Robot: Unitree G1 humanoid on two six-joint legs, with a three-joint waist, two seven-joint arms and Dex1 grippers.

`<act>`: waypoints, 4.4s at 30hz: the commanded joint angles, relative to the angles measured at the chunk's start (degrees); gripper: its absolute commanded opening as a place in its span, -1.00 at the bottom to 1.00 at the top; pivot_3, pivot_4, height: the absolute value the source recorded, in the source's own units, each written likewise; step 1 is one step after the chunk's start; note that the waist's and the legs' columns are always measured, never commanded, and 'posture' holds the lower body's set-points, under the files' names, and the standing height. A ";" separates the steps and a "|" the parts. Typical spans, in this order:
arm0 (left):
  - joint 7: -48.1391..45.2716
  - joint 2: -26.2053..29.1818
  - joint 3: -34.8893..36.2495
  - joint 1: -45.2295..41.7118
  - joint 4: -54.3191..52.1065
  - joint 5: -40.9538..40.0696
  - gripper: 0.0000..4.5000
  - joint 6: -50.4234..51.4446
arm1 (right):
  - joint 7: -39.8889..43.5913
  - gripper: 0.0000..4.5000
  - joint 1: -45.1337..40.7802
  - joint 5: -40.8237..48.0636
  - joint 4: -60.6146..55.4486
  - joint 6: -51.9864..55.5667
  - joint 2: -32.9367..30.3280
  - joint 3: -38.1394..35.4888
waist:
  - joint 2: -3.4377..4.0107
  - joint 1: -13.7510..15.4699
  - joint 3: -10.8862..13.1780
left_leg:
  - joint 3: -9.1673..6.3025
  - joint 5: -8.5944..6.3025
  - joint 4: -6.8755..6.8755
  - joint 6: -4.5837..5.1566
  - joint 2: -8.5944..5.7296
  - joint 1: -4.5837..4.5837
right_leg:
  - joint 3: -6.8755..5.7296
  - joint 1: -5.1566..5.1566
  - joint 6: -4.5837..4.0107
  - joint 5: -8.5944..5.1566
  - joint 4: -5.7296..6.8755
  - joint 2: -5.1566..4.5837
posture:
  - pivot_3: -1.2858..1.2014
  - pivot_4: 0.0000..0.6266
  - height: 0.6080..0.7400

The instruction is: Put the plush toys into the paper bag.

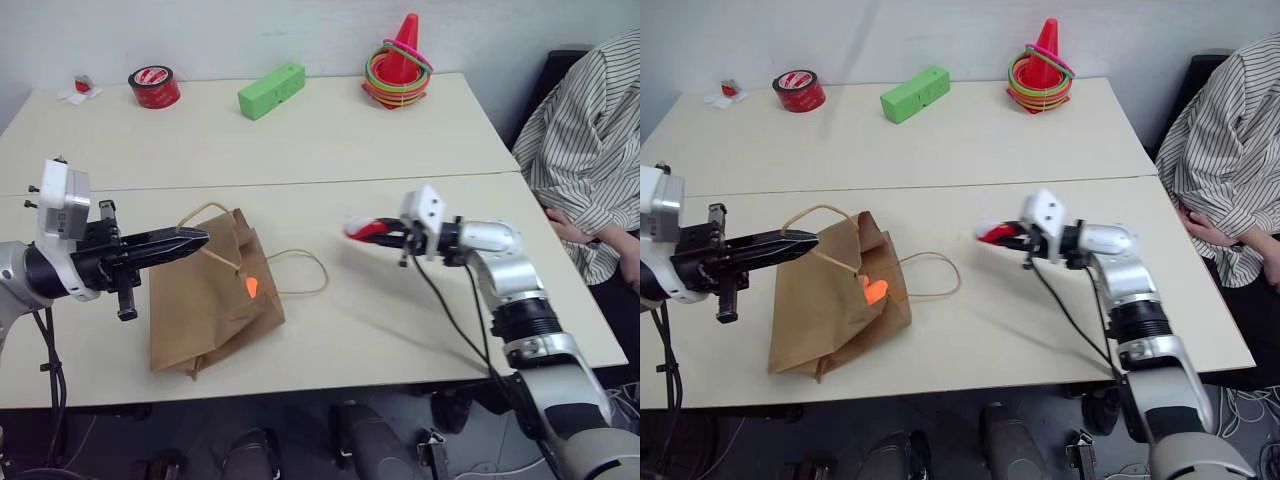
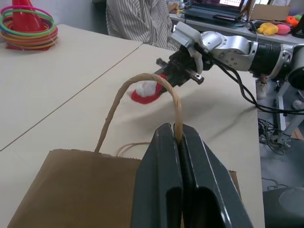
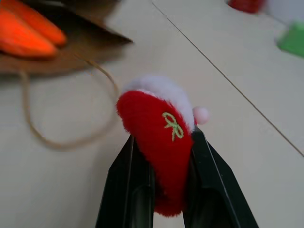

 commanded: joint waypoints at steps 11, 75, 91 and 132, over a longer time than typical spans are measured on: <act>0.04 0.58 -1.29 -2.22 -1.21 -2.44 -1.00 1.14 | -4.95 -0.87 -10.21 -6.15 13.85 0.02 24.64 13.27 | -0.17 -0.16 -0.08 | -0.02 -0.02 0.02 0.06 -0.06 -0.08 | -0.18 -0.04 -0.09 -0.04 -0.01 -0.13 | 0.03 -0.52 1.00; 4.46 -0.45 0.86 0.00 -4.80 -3.68 -1.00 0.17 | 22.58 -0.99 -17.77 -4.33 29.91 35.37 15.48 5.94 | -0.27 -0.45 -0.07 | -0.06 -0.07 0.01 0.02 -0.01 -0.10 | -0.26 -0.03 -0.19 -0.06 -0.04 -0.14 | 0.03 -0.52 1.00; 6.94 -9.33 -7.27 -13.07 8.28 10.48 -1.00 -18.15 | 6.79 -0.99 -13.79 25.42 -10.74 74.86 -6.28 -23.66 | -0.18 1.96 -0.01 | -0.09 -0.11 -0.02 0.09 -0.10 -0.24 | -0.29 -0.10 -0.16 -0.05 -0.23 -0.13 | 0.03 -0.52 1.00; 1.88 -8.18 -2.13 -0.86 8.48 13.44 0.99 -19.64 | -4.32 1.00 -13.50 45.38 -13.26 69.22 -8.87 -22.22 | -0.16 1.51 0.00 | 0.01 -0.20 -0.14 0.24 0.01 -0.47 | -0.24 -0.22 0.00 0.01 -0.65 -0.12 | 0.03 -0.52 1.00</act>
